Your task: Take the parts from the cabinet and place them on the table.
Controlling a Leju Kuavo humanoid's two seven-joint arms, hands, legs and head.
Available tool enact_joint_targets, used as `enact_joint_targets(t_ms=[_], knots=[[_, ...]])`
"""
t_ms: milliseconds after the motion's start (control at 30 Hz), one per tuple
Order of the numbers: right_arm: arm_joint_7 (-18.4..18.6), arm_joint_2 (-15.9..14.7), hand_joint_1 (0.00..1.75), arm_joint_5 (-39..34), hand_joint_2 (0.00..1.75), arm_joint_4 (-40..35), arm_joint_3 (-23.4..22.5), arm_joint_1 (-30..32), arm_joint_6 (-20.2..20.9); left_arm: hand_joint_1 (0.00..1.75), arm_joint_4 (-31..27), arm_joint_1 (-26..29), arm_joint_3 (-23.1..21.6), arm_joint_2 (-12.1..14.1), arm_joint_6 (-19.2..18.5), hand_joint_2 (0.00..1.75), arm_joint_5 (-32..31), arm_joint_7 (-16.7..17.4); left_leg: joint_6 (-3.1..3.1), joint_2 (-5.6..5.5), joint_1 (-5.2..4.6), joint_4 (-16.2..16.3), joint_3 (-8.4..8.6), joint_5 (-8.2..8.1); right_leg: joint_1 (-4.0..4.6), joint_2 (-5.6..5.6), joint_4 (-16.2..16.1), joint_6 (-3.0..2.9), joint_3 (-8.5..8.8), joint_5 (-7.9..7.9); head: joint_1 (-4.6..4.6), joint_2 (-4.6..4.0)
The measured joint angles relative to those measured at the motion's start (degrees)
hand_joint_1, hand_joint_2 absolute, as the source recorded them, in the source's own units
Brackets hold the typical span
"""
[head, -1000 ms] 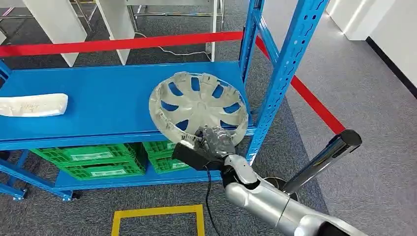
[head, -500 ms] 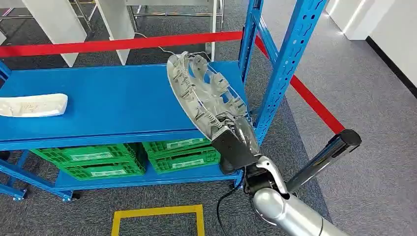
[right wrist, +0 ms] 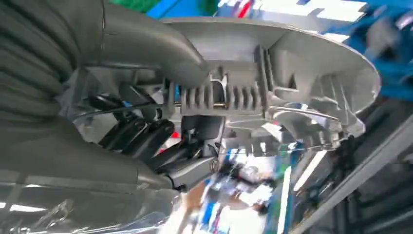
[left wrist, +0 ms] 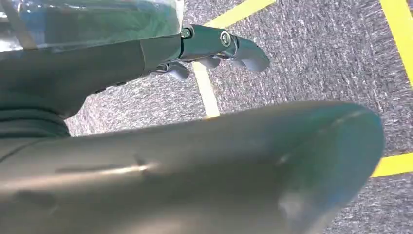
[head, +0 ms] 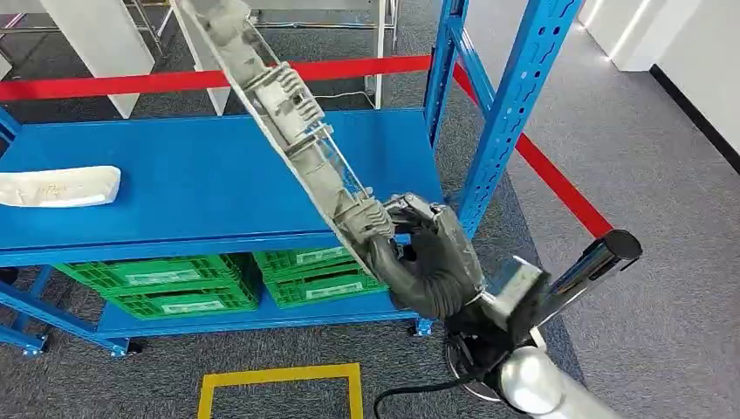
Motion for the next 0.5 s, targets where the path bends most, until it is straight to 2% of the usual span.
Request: enact_joint_targets(t_ms=[133, 333, 500], knots=[[-3.13, -0.26, 1.75, -5.49, 1.75, -3.64, 0.04, 0.02, 3.24, 0.0, 0.02, 0.04, -0.39, -0.18, 0.28, 0.0, 0.48, -0.41, 0.0, 0.0, 0.0, 0.0, 0.0, 0.0, 0.0, -0.01, 0.0, 0.0, 0.0, 0.0, -0.02, 0.0], [-10.22, 0.41, 1.75, -22.0, 1.75, -7.32, 0.57, 0.12, 12.87, 0.0, 0.24, 0.06, -0.76, -0.52, 1.44, 0.0, 1.81, -1.81, -0.01, 0.0, 0.01, -0.01, 0.0, -0.01, 0.0, 0.0, 0.0, -0.03, 0.0, -0.02, -0.02, 0.0], [-12.04, 1.71, 1.75, -24.1, 1.75, -9.42, 1.4, 0.11, 15.28, 0.0, 0.35, -0.01, -0.79, -0.94, 2.47, 0.0, 2.23, -1.77, -0.03, -0.01, 0.01, -0.03, -0.06, -0.02, 0.0, -0.02, 0.01, -0.06, 0.03, -0.05, 0.0, 0.0]])
